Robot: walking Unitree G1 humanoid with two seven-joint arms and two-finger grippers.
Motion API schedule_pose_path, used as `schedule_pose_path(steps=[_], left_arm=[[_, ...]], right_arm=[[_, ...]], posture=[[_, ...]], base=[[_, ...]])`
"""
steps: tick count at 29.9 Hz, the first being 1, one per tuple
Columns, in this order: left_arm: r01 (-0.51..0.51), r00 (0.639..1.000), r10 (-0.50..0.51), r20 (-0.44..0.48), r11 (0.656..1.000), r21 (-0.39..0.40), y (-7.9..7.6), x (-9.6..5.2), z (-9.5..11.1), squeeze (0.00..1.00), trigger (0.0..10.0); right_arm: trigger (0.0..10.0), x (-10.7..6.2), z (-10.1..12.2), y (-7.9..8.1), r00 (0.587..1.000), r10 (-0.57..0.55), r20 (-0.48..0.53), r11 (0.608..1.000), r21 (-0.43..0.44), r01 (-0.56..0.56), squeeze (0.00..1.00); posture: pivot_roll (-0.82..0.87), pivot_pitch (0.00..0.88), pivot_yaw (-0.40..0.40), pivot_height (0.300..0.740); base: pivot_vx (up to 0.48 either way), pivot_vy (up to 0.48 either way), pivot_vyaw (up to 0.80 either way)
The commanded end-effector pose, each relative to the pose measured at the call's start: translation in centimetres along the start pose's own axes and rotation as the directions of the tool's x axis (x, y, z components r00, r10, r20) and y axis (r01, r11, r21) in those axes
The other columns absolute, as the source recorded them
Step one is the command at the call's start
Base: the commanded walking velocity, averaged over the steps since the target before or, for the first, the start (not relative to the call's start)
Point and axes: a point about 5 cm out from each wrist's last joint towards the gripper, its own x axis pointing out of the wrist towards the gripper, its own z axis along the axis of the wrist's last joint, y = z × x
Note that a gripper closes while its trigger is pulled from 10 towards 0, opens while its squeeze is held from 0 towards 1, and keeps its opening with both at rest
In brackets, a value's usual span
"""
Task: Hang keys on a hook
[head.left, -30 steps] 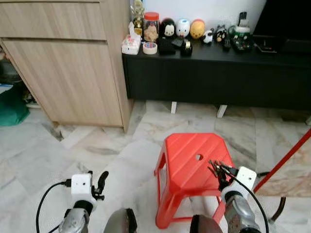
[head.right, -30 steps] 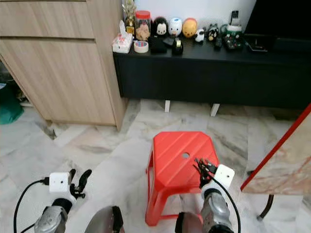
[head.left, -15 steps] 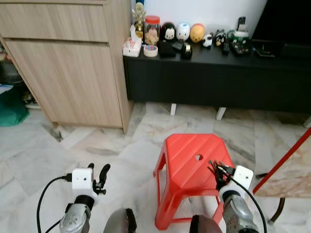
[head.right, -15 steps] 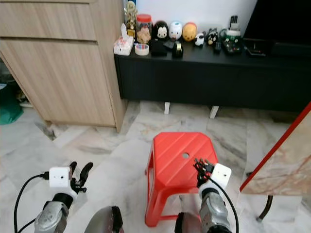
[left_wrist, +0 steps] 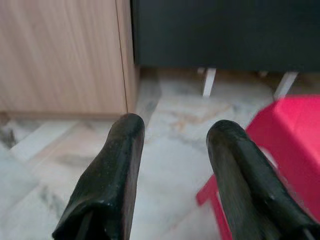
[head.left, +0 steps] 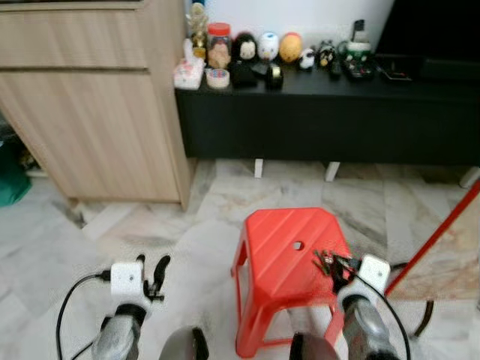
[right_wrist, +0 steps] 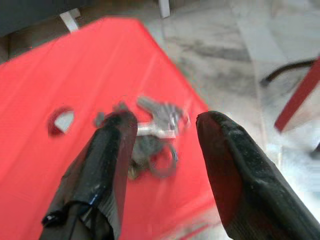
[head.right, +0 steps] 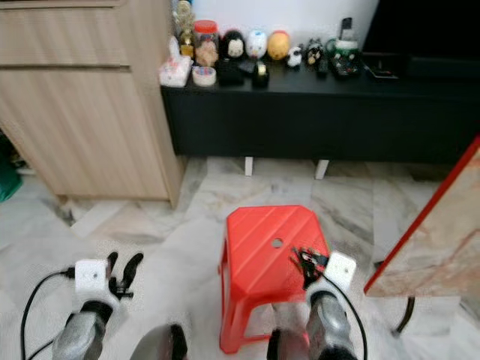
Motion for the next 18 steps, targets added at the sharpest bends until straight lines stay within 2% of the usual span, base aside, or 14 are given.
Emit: schedule_pose_path(steps=[1, 3, 16, 17, 18], left_arm=[[-0.019, 0.999, 0.019, -0.038, 1.000, 0.011, 0.53, -0.47, -0.56, 0.00, 10.0], [-0.024, 0.999, 0.024, -0.043, 1.000, 0.014, 0.59, -0.56, -0.57, 0.00, 10.0], [-0.025, 0.998, 0.026, -0.058, 1.000, 0.016, 0.69, -0.64, -0.62, 0.00, 10.0], [-0.024, 0.998, 0.025, -0.060, 1.000, 0.016, 0.66, -0.64, -0.65, 0.00, 10.0], [-0.024, 0.998, 0.025, -0.061, 1.000, 0.016, 0.66, -0.64, -0.67, 0.00, 10.0]], right_arm=[[10.0, 0.02, -0.19, 0.77, 1.000, 0.016, -0.011, 1.000, 0.003, -0.016, 0.00], [10.0, 0.03, -0.20, 0.89, 1.000, 0.019, -0.011, 1.000, 0.003, -0.019, 0.00], [10.0, -0.06, -0.67, 0.89, 0.998, 0.051, -0.047, 0.999, 0.009, -0.050, 0.00], [10.0, -0.09, -0.79, 0.96, 0.997, 0.063, -0.053, 0.998, 0.008, -0.063, 0.79], [10.0, -0.10, -0.83, 0.98, 0.996, 0.066, -0.055, 0.998, 0.006, -0.066, 0.79]], posture=[[0.07, 0.015, -0.023, 0.608], [0.07, 0.015, -0.023, 0.608], [0.06, 0.017, -0.020, 0.608], [0.06, 0.018, -0.021, 0.608], [0.06, 0.018, -0.021, 0.608]], base=[[0.330, 0.000, 0.00], [0.259, 0.000, 0.00], [0.000, 0.000, 0.00], [0.000, 0.000, 0.00], [0.000, 0.000, 0.00]])
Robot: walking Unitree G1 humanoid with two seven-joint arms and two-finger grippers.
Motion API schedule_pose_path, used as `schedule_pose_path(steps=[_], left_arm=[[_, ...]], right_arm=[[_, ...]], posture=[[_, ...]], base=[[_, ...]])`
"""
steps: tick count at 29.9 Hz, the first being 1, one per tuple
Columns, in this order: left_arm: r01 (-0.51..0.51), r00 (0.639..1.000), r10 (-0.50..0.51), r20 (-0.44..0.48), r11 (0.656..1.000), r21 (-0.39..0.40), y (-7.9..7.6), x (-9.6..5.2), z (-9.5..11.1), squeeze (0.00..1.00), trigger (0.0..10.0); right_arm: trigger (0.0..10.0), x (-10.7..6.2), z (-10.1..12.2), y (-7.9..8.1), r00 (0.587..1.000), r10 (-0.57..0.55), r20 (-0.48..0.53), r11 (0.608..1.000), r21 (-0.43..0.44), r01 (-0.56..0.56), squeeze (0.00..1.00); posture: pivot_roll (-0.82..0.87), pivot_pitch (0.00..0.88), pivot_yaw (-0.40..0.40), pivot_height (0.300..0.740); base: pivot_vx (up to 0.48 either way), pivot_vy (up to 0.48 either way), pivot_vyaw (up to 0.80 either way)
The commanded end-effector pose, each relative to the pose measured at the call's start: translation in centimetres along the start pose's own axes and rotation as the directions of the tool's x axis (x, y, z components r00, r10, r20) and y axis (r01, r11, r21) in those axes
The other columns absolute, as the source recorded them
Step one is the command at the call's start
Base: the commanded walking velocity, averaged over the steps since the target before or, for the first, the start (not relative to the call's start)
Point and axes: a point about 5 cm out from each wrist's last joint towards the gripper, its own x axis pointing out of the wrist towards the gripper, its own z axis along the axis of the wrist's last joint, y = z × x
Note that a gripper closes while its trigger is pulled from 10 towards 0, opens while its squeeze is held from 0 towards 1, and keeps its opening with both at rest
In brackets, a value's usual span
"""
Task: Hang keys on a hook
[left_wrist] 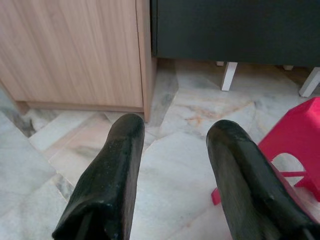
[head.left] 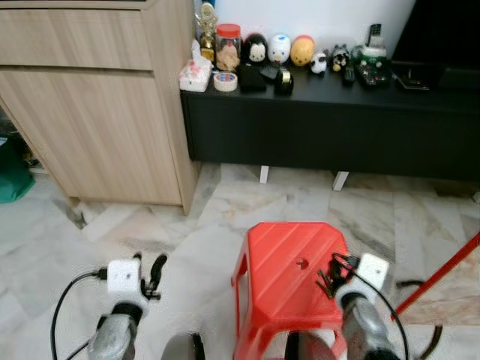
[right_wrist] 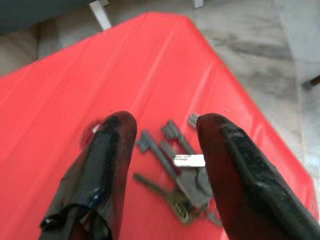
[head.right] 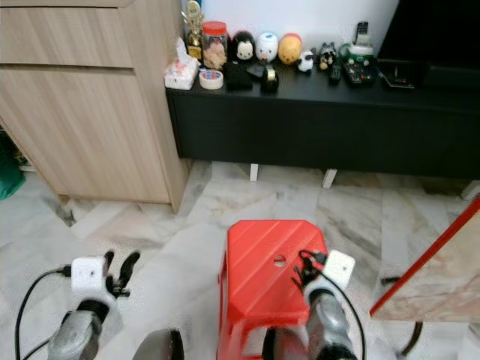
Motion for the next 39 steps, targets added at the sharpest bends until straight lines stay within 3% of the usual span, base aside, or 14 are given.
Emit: schedule_pose_path(steps=[1, 5, 7, 10, 16, 17, 18, 19, 25, 30, 39], left_arm=[[0.006, 1.000, -0.005, -0.013, 1.000, 0.006, -0.1, 0.0, -0.1, 0.00, 10.0], [0.004, 1.000, -0.004, -0.020, 1.000, 0.006, 0.0, -0.1, -0.3, 0.00, 10.0], [0.002, 1.000, -0.002, -0.029, 1.000, 0.007, 0.1, -0.2, -0.5, 0.00, 10.0], [-0.002, 0.999, 0.002, -0.041, 1.000, 0.009, 0.3, -0.4, -0.9, 0.00, 10.0], [-0.003, 0.999, 0.003, -0.053, 1.000, 0.009, 0.4, -0.6, -1.2, 0.00, 10.0], [-0.003, 0.999, 0.003, -0.053, 1.000, 0.008, 0.3, -0.6, -1.2, 0.00, 10.0], [-0.002, 0.999, 0.003, -0.053, 1.000, 0.008, 0.3, -0.6, -1.2, 0.00, 10.0], [-0.001, 0.999, 0.002, -0.053, 1.000, 0.009, 0.3, -0.6, -1.3, 0.00, 10.0], [0.002, 0.998, -0.002, -0.056, 1.000, 0.012, 0.2, -0.6, -1.4, 0.00, 10.0], [-0.001, 0.998, 0.001, -0.059, 1.000, 0.012, 0.3, -0.6, -1.5, 0.00, 10.0], [-0.002, 0.998, 0.003, -0.063, 1.000, 0.011, 0.3, -0.5, -1.8, 0.00, 10.0]], right_arm=[[10.0, -0.1, -0.3, -0.3, 1.000, -0.002, -0.018, 1.000, -0.004, 0.002, 1.00], [10.0, -0.2, -0.7, -0.5, 0.999, -0.007, -0.032, 1.000, -0.002, 0.007, 1.00], [10.0, -0.4, -1.0, -1.0, 0.998, -0.050, -0.046, 0.995, 0.082, 0.053, 1.00], [10.0, -0.6, -1.2, -2.0, 0.995, -0.090, -0.051, 0.986, 0.134, 0.096, 1.00], [10.0, -0.9, -1.5, -2.6, 0.996, -0.075, -0.050, 0.992, 0.100, 0.079, 1.00], [10.0, -0.9, -1.6, -2.4, 0.997, -0.056, -0.056, 0.993, 0.106, 0.061, 0.73], [10.0, -0.9, -1.7, -2.4, 0.997, -0.049, -0.060, 0.992, 0.110, 0.055, 0.73], [10.0, -0.9, -1.8, -2.3, 0.997, -0.039, -0.066, 0.992, 0.115, 0.047, 0.00], [10.0, -0.9, -2.2, -1.6, 0.996, -0.007, -0.093, 0.991, 0.135, 0.019, 0.00], [10.0, -0.8, -2.7, -0.8, 0.986, 0.043, -0.159, 0.995, 0.095, -0.028, 0.00], [10.0, -0.4, -2.0, -0.7, 0.988, 0.041, -0.151, 0.994, 0.104, -0.026, 0.00]], posture=[[0.06, 0.018, -0.021, 0.608], [0.06, 0.022, -0.021, 0.608], [0.06, 0.022, -0.022, 0.608], [0.06, 0.024, -0.022, 0.608], [0.06, 0.028, -0.022, 0.608], [0.06, 0.028, -0.023, 0.608], [0.06, 0.028, -0.023, 0.608], [0.06, 0.027, -0.022, 0.608], [0.06, 0.026, -0.024, 0.608], [0.06, 0.027, -0.024, 0.608], [0.06, 0.022, -0.024, 0.608]], base=[[0.000, 0.000, 0.00], [0.000, 0.000, 0.00], [0.000, 0.000, 0.00], [0.000, 0.000, 0.00], [0.000, 0.000, 0.00], [0.000, 0.000, 0.00], [0.000, 0.000, 0.00], [0.000, 0.000, 0.00], [0.000, 0.000, 0.00], [0.000, 0.000, 0.00], [0.000, 0.000, 0.00]])
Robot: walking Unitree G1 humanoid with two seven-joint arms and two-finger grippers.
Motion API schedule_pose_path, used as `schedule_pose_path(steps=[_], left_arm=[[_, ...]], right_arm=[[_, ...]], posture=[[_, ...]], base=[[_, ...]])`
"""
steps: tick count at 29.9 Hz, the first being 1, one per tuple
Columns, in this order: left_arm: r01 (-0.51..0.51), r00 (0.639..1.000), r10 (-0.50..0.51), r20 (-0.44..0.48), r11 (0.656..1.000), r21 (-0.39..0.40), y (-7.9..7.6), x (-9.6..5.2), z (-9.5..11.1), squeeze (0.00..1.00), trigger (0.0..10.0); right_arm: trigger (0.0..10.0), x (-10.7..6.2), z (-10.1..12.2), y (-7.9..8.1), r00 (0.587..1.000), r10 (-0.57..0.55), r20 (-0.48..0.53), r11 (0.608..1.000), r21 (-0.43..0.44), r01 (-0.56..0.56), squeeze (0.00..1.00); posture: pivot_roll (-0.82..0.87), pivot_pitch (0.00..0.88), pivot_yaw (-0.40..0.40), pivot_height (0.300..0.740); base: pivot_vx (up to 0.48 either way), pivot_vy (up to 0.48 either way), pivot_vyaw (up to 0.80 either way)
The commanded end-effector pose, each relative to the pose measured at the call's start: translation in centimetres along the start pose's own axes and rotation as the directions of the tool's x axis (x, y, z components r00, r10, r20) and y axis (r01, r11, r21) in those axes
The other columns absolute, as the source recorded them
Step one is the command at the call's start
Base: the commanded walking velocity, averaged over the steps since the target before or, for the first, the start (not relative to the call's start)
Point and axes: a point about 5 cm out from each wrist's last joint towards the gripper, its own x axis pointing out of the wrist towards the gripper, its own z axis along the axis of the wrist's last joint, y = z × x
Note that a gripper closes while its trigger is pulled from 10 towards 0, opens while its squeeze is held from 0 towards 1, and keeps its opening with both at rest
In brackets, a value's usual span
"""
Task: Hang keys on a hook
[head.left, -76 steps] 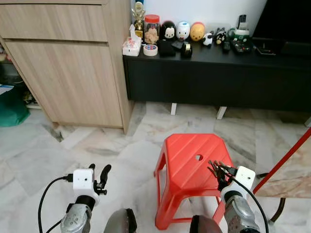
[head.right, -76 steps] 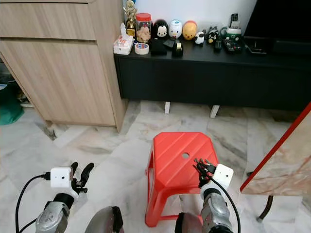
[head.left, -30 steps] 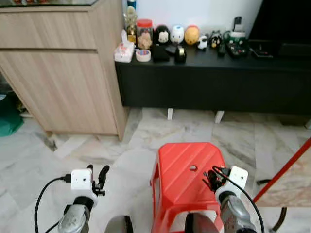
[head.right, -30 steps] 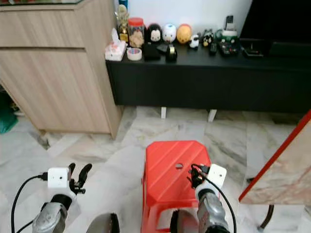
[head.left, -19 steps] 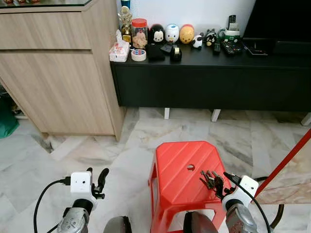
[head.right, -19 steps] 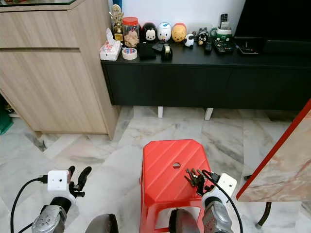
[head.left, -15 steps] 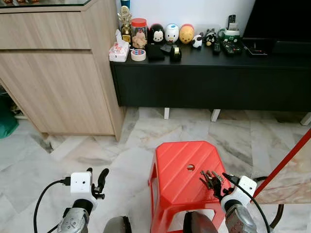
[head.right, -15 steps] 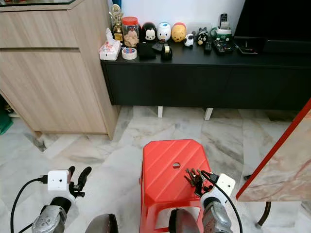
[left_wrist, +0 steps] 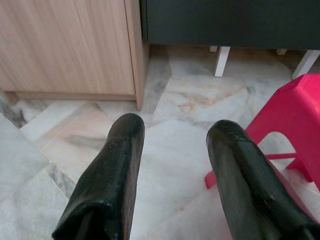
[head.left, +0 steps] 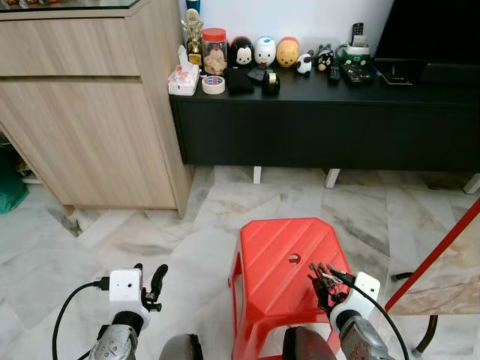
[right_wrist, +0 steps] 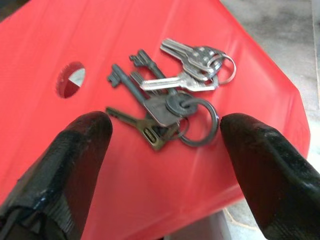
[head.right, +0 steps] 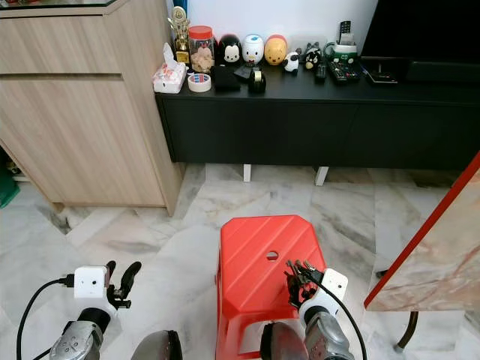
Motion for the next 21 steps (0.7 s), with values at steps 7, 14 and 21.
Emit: schedule_pose_path(steps=[7, 14, 21], left_arm=[[0.007, 1.000, -0.007, 0.004, 1.000, 0.014, -0.07, 0.21, 0.02, 0.00, 10.0], [0.007, 1.000, -0.008, 0.011, 1.000, 0.017, -0.05, 0.30, 0.16, 0.00, 10.0], [0.006, 1.000, -0.007, 0.012, 1.000, 0.019, -0.03, 0.19, 0.10, 0.00, 10.0]], right_arm=[[10.0, 0.08, 0.27, -0.23, 1.000, -0.014, -0.008, 1.000, 0.000, 0.014, 0.00], [10.0, -0.02, -0.13, -0.44, 0.999, -0.031, -0.022, 0.999, 0.015, 0.032, 0.00], [10.0, -0.02, -0.17, -0.65, 0.998, -0.043, -0.037, 0.999, 0.010, 0.044, 0.00]], posture=[[0.07, 0.017, -0.024, 0.608], [0.07, 0.020, -0.024, 0.608], [0.07, 0.030, -0.025, 0.608]], base=[[0.000, 0.000, 0.00], [0.000, 0.000, 0.00], [0.000, 0.000, 0.00]])
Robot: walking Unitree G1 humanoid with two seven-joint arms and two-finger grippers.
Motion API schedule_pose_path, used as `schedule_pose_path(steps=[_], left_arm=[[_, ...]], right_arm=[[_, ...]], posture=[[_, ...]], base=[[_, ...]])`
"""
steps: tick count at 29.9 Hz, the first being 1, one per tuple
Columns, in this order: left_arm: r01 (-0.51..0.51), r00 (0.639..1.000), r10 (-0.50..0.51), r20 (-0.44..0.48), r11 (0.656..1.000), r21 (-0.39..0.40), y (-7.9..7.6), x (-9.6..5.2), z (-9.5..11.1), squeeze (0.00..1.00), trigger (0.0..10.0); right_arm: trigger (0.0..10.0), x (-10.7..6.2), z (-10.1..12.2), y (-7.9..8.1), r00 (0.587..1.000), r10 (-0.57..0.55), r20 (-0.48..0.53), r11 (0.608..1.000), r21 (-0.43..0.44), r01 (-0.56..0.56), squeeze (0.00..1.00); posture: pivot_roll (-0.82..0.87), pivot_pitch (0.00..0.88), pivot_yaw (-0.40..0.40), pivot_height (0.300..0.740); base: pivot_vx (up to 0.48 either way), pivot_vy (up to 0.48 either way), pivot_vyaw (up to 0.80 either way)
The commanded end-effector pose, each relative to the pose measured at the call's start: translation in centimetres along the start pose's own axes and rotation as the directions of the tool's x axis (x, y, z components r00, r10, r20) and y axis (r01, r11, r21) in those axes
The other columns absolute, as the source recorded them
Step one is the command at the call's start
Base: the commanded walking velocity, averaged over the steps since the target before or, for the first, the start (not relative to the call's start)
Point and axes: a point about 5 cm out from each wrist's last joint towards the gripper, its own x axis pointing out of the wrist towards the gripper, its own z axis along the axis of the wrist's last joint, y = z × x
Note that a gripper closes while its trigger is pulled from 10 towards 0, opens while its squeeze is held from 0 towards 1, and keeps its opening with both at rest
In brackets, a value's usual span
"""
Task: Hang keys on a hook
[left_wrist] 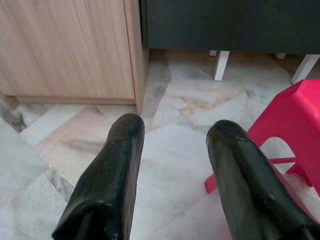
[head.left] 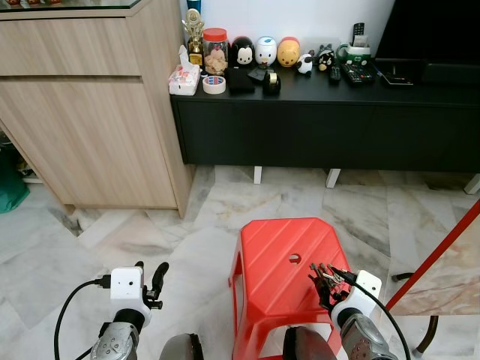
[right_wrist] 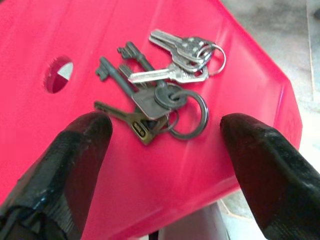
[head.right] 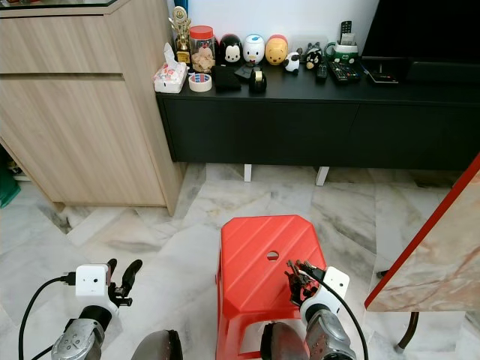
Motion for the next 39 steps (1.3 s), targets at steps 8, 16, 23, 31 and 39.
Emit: schedule_pose_path(steps=[8, 16, 23, 31, 39], left_arm=[[0.004, 1.000, -0.004, -0.012, 1.000, 0.017, 0.1, -0.4, -0.3, 0.00, 10.0], [0.008, 1.000, -0.008, -0.013, 1.000, 0.020, 0.0, -0.6, -0.3, 0.00, 10.0], [0.012, 1.000, -0.011, -0.027, 1.000, 0.027, 0.4, -0.6, -0.7, 0.00, 10.0], [0.027, 0.997, -0.024, -0.074, 0.999, 0.044, 0.9, -0.8, -2.1, 0.00, 10.0], [0.038, 0.993, -0.031, -0.113, 0.998, 0.056, 0.9, -0.5, -3.0, 0.00, 10.0]], right_arm=[[0.0, 0.1, 0.6, -0.2, 1.000, -0.016, 0.005, 1.000, -0.008, 0.016, 0.00], [0.0, 0.1, 0.6, -0.2, 1.000, -0.016, 0.004, 1.000, -0.007, 0.016, 0.00], [0.0, 0.0, 0.1, -0.3, 1.000, -0.023, -0.007, 1.000, -0.002, 0.023, 0.00], [0.0, -0.1, -0.2, -0.6, 0.999, -0.047, -0.014, 0.999, 0.000, 0.047, 0.00], [0.0, -0.1, -0.1, -0.5, 0.999, -0.049, -0.008, 0.999, 0.003, 0.049, 0.00]], posture=[[0.07, 0.046, -0.027, 0.608], [0.07, 0.058, -0.024, 0.608], [0.08, 0.063, -0.019, 0.608], [0.08, 0.072, -0.010, 0.608], [0.08, 0.075, -0.006, 0.608]], base=[[0.000, 0.000, 0.00], [0.000, 0.000, 0.00], [0.000, 0.000, 0.00], [0.000, 0.000, 0.00], [0.000, 0.000, 0.00]])
